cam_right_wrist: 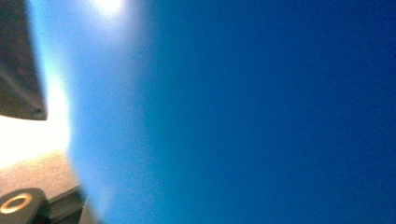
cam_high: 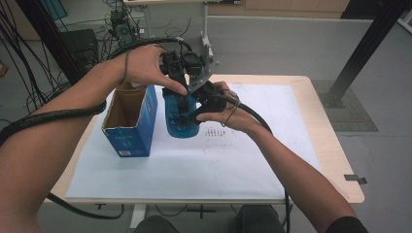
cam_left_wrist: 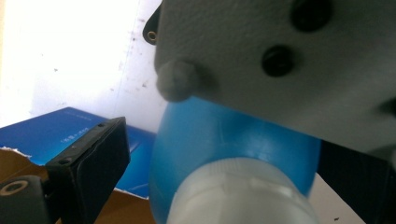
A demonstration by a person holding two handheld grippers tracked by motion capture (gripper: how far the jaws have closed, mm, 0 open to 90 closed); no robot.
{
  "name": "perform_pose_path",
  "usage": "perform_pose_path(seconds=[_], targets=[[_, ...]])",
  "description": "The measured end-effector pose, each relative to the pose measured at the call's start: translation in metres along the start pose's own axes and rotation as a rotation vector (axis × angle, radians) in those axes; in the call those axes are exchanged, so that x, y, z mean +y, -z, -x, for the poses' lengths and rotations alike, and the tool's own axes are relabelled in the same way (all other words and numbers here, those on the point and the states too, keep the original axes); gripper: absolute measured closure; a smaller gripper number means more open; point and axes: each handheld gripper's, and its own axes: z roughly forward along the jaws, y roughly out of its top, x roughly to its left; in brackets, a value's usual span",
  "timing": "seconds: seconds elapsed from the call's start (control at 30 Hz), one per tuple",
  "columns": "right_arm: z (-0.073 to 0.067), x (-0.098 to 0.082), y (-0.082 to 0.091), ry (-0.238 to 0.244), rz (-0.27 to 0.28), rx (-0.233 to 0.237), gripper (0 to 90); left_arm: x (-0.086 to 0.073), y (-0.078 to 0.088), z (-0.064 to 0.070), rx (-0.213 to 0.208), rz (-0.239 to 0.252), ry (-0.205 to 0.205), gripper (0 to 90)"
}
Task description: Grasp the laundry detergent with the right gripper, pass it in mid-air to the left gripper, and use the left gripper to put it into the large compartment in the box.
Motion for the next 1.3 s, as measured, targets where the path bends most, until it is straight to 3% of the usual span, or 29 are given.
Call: perform_pose_path(seconds=[1.3], targets=[[0.0017, -0.0016, 0.0043, -0.011, 0.003, -0.006, 44.2, 0.0015, 0.0038, 0.0026, -0.004, -0.005, -0.008, 5.6]])
